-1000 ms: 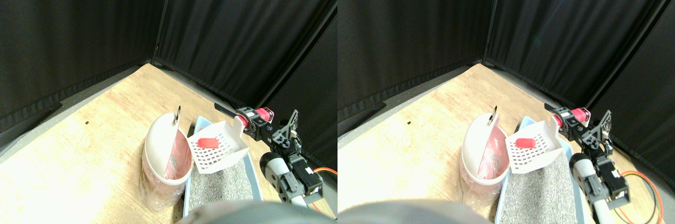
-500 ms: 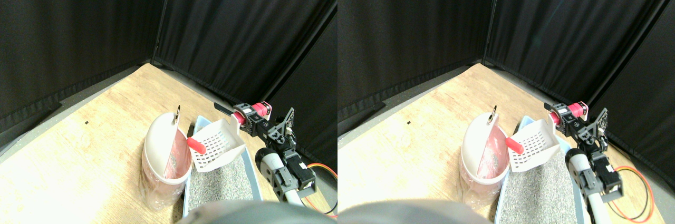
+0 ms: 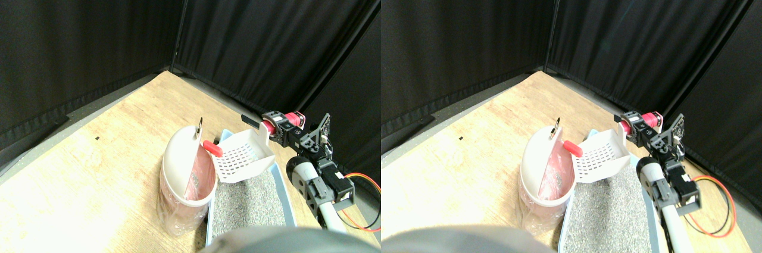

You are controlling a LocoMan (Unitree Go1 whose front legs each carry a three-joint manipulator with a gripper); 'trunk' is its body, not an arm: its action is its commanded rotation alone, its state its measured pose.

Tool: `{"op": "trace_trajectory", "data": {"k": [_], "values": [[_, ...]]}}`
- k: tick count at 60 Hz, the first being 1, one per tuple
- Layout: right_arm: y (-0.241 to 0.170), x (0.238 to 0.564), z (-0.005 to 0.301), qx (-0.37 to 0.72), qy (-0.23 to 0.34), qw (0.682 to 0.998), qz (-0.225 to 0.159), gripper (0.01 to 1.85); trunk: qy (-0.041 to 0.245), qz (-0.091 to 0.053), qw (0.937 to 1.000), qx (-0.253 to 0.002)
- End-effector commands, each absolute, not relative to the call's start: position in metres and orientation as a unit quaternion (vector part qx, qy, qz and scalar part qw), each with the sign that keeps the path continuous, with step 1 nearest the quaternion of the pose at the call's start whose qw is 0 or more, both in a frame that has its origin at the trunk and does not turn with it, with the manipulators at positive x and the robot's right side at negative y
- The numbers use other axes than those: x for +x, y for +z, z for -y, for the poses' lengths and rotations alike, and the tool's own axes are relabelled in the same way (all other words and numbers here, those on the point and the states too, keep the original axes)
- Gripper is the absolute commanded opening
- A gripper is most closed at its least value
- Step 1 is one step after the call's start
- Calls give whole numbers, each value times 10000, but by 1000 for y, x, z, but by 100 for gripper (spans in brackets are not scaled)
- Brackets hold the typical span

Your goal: Scoop (unimanual)

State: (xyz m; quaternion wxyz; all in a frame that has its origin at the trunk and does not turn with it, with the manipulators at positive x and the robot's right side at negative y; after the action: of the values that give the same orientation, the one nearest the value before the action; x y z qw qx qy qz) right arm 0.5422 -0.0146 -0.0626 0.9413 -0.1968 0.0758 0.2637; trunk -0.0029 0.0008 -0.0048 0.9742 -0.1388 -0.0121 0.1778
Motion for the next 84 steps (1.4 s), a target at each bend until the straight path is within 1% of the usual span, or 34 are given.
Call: {"op": "trace_trajectory", "data": {"k": [1,4,6,9,15,19,28,37,41,42,43,44,46,48,53,56,58,62,71,84], "values": [[-53,545,11,-1820,2733,9436,-427,19,1820,52,9737,-1369],[-52,544,10,-1840,2717,9436,-448,16,1820,52,9737,-1369],[-52,545,10,-1845,2703,9438,-455,8,1807,41,9739,-1373],[-52,545,11,-1813,2704,9444,-460,5,1807,41,9739,-1373],[-53,545,12,-1749,2727,9450,-456,5,1795,36,9741,-1376],[-54,546,14,-1837,2632,9455,-540,5,1774,25,9746,-1368],[-56,548,18,-1844,2615,9459,-530,5,1729,14,9759,-1333],[-60,550,27,-1576,2625,9515,-306,5,1630,-5,9784,-1270],[-66,551,41,-1090,2546,9608,-117,5,1569,-13,9801,-1220],[-66,551,41,-1090,2546,9608,-117,5,1569,-13,9801,-1220],[-69,552,47,-919,2542,9628,-21,5,1544,-19,9808,-1194],[-69,552,47,-919,2542,9628,-21,5,1532,-21,9810,-1189],[-72,552,53,-708,2520,9651,98,5,1513,-27,9815,-1175],[-77,552,63,-322,2470,9682,220,5,1445,-48,9831,-1127],[-84,552,77,-18,2375,9706,381,5,1331,-66,9855,-1050],[-87,552,84,120,2270,9731,370,5,1286,-70,9864,-1023],[-89,549,94,208,2044,9781,333,5,1227,-77,9875,-984],[-93,547,106,379,1922,9800,351,5,1141,-89,9891,-930],[-102,542,127,569,1729,9822,453,5,933,-116,9923,-805],[-115,533,152,761,1506,9846,462,5,653,-139,9956,-659]]}}
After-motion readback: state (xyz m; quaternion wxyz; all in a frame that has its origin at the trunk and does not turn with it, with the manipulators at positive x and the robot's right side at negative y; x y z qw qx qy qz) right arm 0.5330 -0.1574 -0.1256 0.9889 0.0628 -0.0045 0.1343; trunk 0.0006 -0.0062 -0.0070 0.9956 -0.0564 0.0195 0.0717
